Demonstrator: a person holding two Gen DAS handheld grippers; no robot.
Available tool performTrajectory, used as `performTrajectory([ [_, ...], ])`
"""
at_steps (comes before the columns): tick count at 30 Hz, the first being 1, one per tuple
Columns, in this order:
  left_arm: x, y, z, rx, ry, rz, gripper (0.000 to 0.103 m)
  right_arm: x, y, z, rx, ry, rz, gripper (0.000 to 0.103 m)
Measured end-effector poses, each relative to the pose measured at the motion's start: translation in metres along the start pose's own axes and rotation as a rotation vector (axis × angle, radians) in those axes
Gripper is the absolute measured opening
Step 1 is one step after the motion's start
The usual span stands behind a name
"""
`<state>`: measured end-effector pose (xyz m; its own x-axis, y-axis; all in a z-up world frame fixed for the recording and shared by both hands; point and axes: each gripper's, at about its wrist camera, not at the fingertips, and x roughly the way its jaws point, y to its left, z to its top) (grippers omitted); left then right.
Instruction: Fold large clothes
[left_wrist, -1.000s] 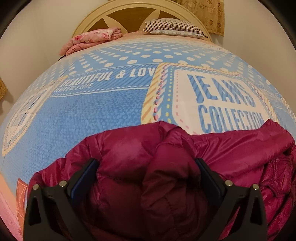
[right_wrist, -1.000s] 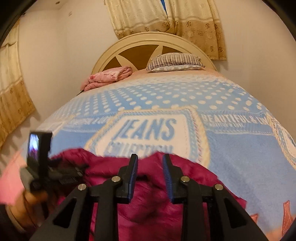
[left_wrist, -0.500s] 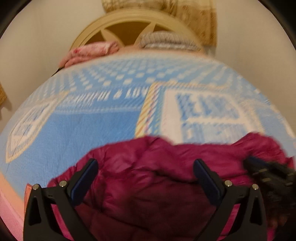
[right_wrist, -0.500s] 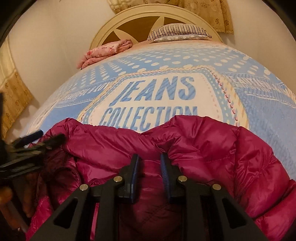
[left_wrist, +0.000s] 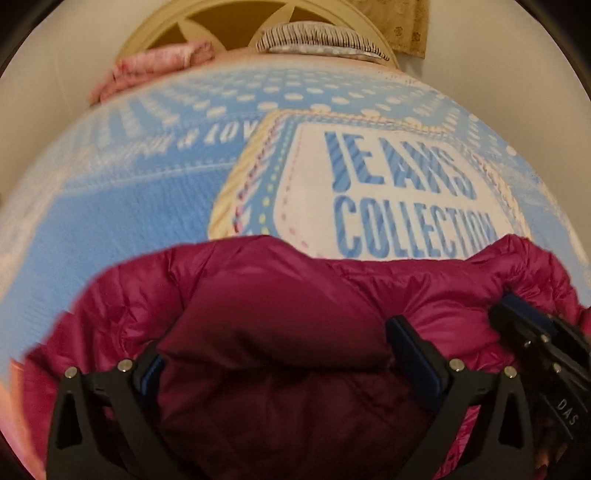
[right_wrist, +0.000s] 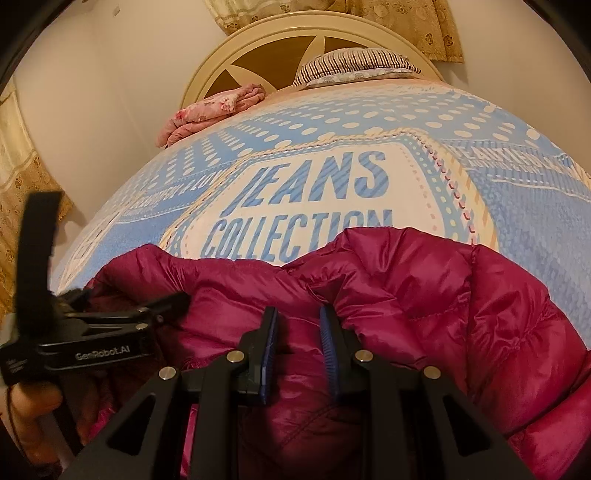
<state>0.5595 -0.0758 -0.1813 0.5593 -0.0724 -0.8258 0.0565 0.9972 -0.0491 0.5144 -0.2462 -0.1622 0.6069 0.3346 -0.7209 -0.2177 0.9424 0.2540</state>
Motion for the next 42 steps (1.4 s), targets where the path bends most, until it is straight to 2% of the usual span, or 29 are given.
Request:
performTrajectory([
  [10,0.001,-0.009,-0.003,0.031,-0.016,0.049,0.103,0.005,0.009,0.000,-0.039,0.018,-0.049,0.024],
  [42,0.003,-0.008,-0.003,0.035,-0.019,0.051,0.103,0.007,0.016,0.000,-0.064,0.027,-0.086,0.024],
])
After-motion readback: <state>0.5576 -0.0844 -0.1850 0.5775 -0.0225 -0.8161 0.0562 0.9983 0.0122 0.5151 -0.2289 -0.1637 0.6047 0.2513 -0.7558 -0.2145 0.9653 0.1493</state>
